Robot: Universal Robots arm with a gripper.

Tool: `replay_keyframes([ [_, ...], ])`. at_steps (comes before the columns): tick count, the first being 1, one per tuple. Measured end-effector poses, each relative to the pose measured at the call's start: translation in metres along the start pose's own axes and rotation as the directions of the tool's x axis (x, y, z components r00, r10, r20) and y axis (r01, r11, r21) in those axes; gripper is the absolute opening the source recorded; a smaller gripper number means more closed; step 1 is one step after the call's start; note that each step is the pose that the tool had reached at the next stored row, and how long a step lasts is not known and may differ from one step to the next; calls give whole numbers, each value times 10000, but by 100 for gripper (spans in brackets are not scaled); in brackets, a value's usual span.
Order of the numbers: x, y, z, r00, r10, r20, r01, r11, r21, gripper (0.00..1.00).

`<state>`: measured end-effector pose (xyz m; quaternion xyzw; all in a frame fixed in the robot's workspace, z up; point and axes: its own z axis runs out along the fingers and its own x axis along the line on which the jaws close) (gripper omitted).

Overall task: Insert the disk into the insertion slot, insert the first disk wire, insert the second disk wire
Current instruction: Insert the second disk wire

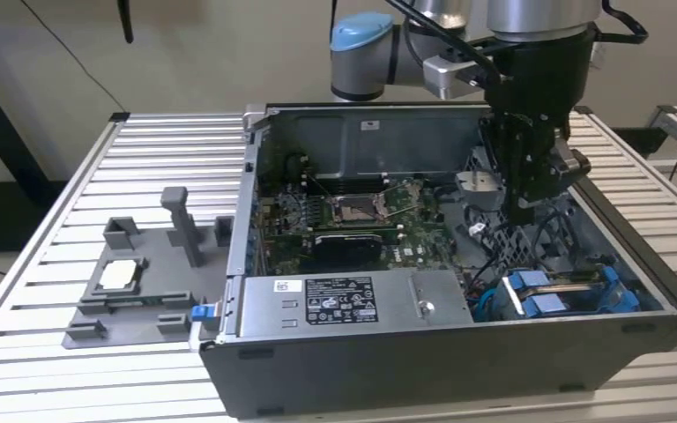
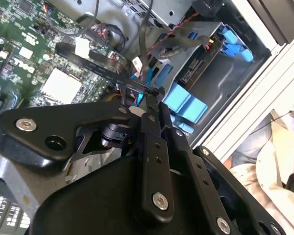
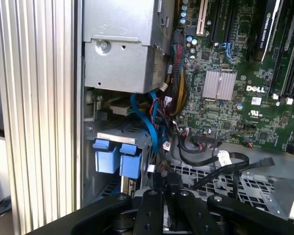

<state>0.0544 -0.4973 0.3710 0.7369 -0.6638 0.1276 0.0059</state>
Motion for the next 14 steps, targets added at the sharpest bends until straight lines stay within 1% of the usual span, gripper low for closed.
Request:
replay_keyframes([
  [4,107,3,37,10000,-10,26,10,10000,-67,16],
  [6,150,-6,55,10000,-8,68,9,10000,-96,16],
  [9,204,-31,83,9999,-2,173,4,9999,-156,16],
  [12,246,-68,106,9996,1,287,6,9997,-241,16],
  [14,270,-97,123,9993,9,375,2,9996,-284,16],
])
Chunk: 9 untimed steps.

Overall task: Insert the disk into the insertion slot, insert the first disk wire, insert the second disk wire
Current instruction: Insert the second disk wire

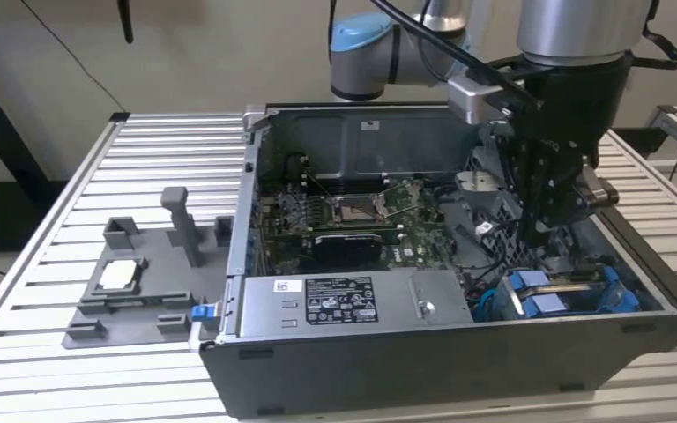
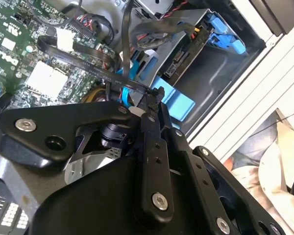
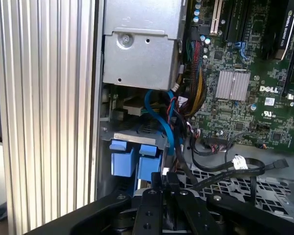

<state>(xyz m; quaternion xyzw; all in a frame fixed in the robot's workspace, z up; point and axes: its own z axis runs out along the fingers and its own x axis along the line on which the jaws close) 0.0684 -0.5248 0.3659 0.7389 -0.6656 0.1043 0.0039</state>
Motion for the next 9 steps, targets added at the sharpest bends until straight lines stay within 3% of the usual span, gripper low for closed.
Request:
replay_keyframes([
  [9,114,-134,70,9991,23,414,-13,9997,-233,16],
])
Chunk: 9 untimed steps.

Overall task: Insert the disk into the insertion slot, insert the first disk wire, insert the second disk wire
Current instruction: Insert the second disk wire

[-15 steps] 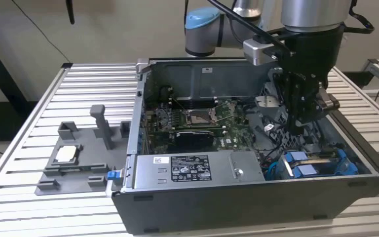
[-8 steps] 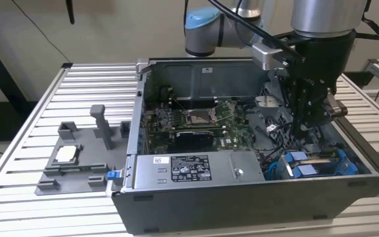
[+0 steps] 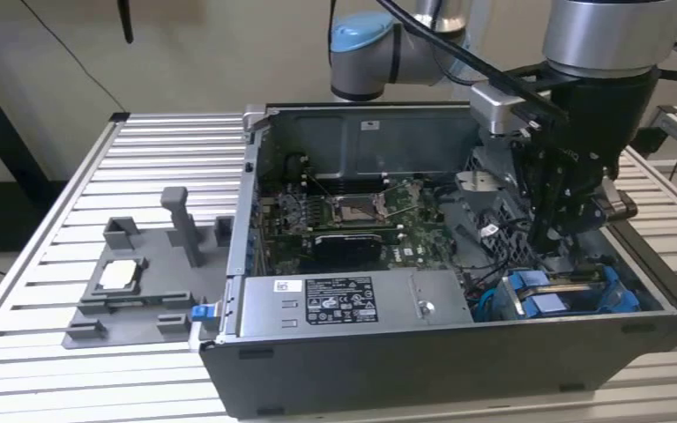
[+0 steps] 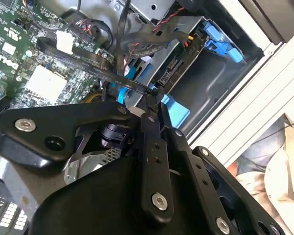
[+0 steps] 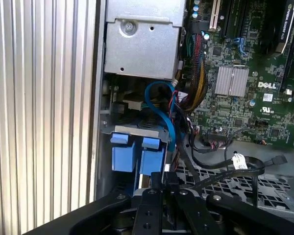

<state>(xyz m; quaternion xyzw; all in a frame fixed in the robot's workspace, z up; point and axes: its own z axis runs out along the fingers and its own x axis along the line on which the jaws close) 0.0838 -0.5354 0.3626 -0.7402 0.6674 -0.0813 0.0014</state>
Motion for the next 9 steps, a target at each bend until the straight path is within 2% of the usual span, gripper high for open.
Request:
replay_keyframes([
  [4,44,-53,36,9997,25,228,-25,10000,-6,16],
  [9,106,-110,74,9988,50,481,-48,10000,-46,16],
])
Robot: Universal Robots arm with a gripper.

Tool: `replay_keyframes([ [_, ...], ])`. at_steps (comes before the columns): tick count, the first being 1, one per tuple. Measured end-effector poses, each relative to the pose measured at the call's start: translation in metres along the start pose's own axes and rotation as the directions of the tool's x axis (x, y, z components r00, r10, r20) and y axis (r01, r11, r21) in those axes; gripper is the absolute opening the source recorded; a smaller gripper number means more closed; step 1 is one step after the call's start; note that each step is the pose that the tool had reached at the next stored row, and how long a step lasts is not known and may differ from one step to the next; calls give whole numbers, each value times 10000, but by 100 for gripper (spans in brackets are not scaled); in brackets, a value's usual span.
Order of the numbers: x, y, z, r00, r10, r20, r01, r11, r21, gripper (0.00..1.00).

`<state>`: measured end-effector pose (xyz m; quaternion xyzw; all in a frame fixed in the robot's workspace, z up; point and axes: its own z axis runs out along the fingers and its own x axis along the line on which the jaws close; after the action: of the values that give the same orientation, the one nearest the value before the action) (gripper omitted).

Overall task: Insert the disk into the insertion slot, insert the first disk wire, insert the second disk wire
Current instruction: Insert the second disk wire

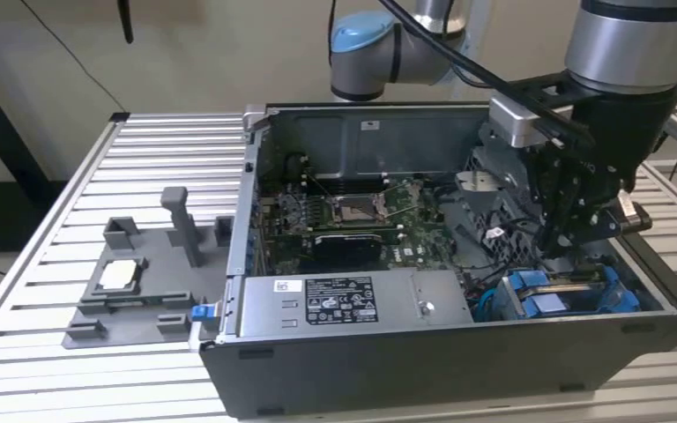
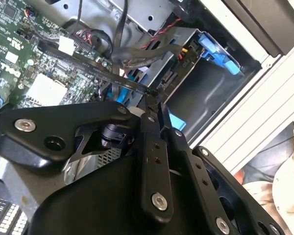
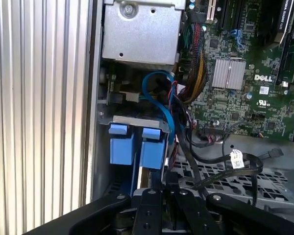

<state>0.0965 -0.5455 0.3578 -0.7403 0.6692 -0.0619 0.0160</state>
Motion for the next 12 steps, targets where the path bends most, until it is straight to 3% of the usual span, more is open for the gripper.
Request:
replay_keyframes([
  [6,79,-46,31,9996,21,276,-16,9999,-165,16],
  [9,113,-57,45,9992,31,393,-23,9998,-213,16],
  [12,149,-65,55,9988,39,492,-24,9995,-312,16],
])
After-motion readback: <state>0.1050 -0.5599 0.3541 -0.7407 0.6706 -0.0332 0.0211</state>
